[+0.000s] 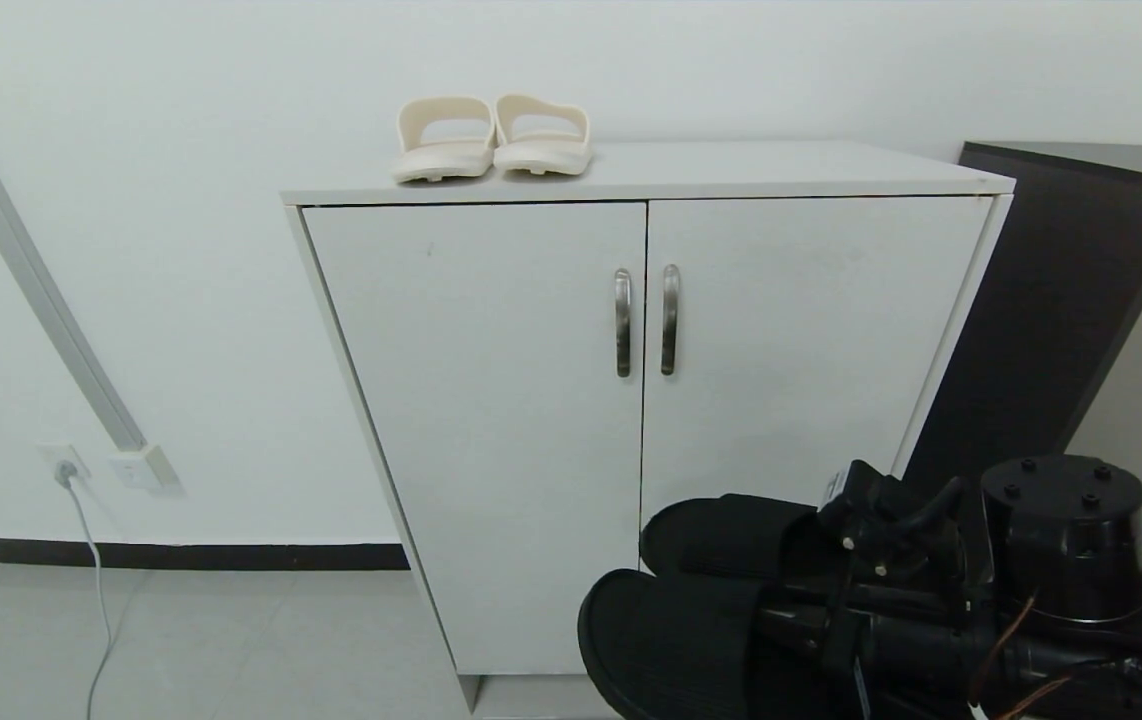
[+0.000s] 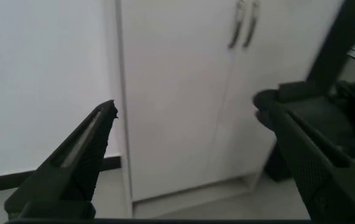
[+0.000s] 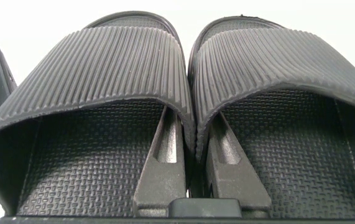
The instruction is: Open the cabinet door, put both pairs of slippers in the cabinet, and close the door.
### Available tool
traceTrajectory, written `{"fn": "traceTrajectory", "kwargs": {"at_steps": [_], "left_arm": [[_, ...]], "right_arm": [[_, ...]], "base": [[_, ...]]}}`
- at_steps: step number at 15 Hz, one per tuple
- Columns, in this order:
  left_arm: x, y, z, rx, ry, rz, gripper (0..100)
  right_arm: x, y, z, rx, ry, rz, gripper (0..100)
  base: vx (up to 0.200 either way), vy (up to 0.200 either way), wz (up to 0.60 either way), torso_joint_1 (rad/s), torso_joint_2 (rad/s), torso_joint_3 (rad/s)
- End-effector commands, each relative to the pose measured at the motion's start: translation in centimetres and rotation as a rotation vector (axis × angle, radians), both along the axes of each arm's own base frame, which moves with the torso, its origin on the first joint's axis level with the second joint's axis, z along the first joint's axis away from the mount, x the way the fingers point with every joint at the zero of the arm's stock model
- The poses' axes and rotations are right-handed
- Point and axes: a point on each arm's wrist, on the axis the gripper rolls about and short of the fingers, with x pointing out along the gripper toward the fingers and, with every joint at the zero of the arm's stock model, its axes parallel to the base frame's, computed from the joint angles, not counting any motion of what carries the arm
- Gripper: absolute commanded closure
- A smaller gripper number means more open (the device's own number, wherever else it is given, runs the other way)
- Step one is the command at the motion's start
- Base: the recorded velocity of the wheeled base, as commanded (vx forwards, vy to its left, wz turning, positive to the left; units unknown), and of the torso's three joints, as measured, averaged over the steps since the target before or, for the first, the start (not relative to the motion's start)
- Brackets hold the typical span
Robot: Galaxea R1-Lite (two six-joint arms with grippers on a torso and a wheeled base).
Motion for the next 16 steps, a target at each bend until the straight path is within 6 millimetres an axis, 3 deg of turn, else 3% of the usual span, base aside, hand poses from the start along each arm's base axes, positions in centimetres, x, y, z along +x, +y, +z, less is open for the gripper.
{"fn": "traceTrajectory", "kwargs": {"at_steps": [1, 5, 8, 12, 16], "left_arm": [[3.7, -0.3, 1.3, 0.010, 0.116, -0.092, 0], [10.1, -1.2, 4.5, 0.121, 0.085, -0.220, 0], [11.8, -3.2, 5.7, 0.131, 0.075, -0.363, 0], [17.0, -8.9, 7.1, 0.068, 0.136, -0.501, 0], [21.6, -13.4, 7.5, 0.043, 0.042, -0.567, 0]], "right_arm": [[0.0, -0.1, -0.2, -0.013, -0.008, 0.006, 100], [0.0, 0.3, -0.7, -0.041, -0.011, 0.024, 100], [-0.4, -0.2, -0.5, -0.027, -0.021, 0.019, 100], [0.1, 0.3, -1.4, -0.036, -0.008, 0.020, 100], [0.2, 0.3, -1.4, -0.021, -0.020, 0.016, 100]], "base": [[0.000, 0.000, 0.00, 0.000, 0.00, 0.000], [0.000, 0.000, 0.00, 0.000, 0.00, 0.000], [0.000, 0.000, 0.00, 0.000, 0.00, 0.000], [0.000, 0.000, 0.00, 0.000, 0.00, 0.000], [0.000, 0.000, 0.00, 0.000, 0.00, 0.000]]}}
